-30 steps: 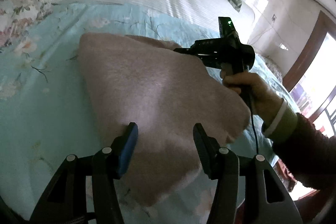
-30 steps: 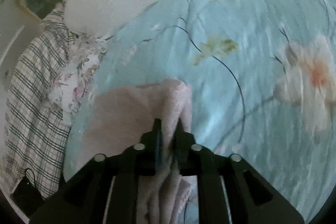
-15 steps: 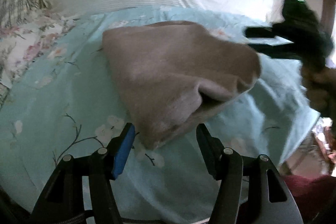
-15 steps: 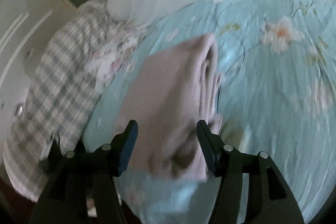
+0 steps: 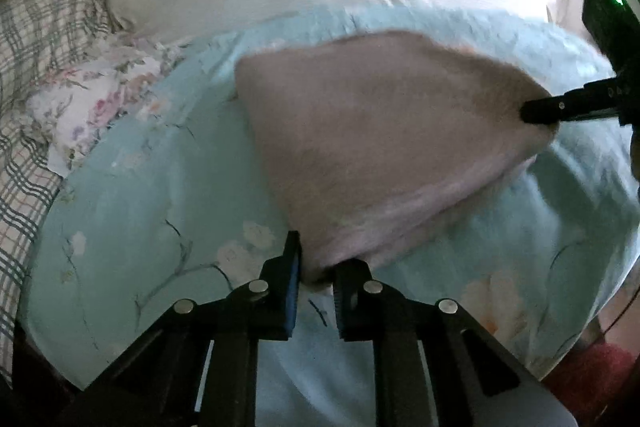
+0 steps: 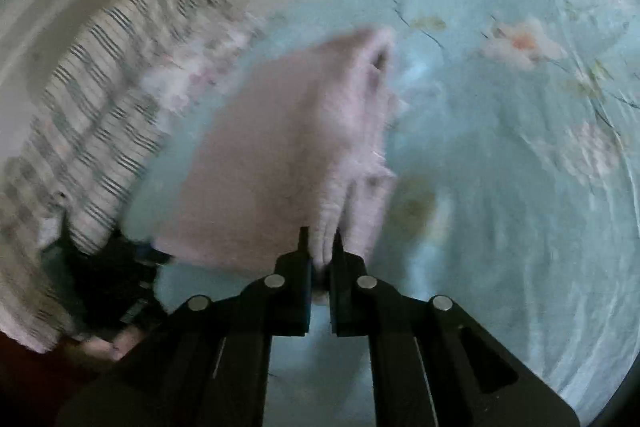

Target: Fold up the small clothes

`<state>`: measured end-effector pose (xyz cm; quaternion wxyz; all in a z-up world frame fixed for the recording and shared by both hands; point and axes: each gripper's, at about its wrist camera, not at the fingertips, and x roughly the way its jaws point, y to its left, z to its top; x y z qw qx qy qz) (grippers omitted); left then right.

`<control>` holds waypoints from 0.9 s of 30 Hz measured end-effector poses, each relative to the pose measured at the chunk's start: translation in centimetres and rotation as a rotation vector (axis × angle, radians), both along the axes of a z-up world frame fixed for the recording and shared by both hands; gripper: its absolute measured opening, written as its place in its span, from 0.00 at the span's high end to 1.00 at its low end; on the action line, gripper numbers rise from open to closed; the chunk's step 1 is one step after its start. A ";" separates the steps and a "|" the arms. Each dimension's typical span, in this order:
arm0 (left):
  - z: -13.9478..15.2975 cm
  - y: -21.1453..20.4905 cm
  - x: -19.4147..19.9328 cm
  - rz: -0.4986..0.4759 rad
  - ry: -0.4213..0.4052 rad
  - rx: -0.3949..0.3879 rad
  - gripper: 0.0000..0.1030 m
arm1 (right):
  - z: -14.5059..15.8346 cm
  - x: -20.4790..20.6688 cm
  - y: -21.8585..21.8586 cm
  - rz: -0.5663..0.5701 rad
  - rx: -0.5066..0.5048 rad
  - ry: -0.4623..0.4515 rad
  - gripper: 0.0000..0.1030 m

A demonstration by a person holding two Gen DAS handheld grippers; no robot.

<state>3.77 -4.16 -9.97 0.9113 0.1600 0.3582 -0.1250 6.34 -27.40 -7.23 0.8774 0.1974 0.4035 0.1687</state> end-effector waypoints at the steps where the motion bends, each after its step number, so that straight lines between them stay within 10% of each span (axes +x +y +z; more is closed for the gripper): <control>1: -0.5 -0.2 0.0 -0.005 0.010 0.014 0.87 | -0.9 0.3 -0.1 0.007 0.001 0.033 0.92; 6: 0.5 1.4 -0.5 -0.056 0.047 -0.020 0.83 | -0.5 -0.4 -0.8 -0.057 0.003 0.054 0.59; 16: 7.1 2.5 0.5 -0.230 0.023 -0.387 0.82 | 6.1 0.0 2.4 -0.022 0.065 -0.164 0.59; 20: 3.9 1.4 3.2 -0.225 0.143 -0.397 0.80 | 3.3 2.6 5.0 -0.038 -0.064 -0.062 0.65; 23: 0.3 1.5 4.1 -0.195 0.232 -0.365 0.83 | 0.1 3.3 4.3 -0.086 -0.125 0.018 0.93; 27: -0.2 1.6 3.7 -0.168 0.214 -0.399 0.83 | -0.6 3.4 3.1 -0.114 -0.077 0.033 0.98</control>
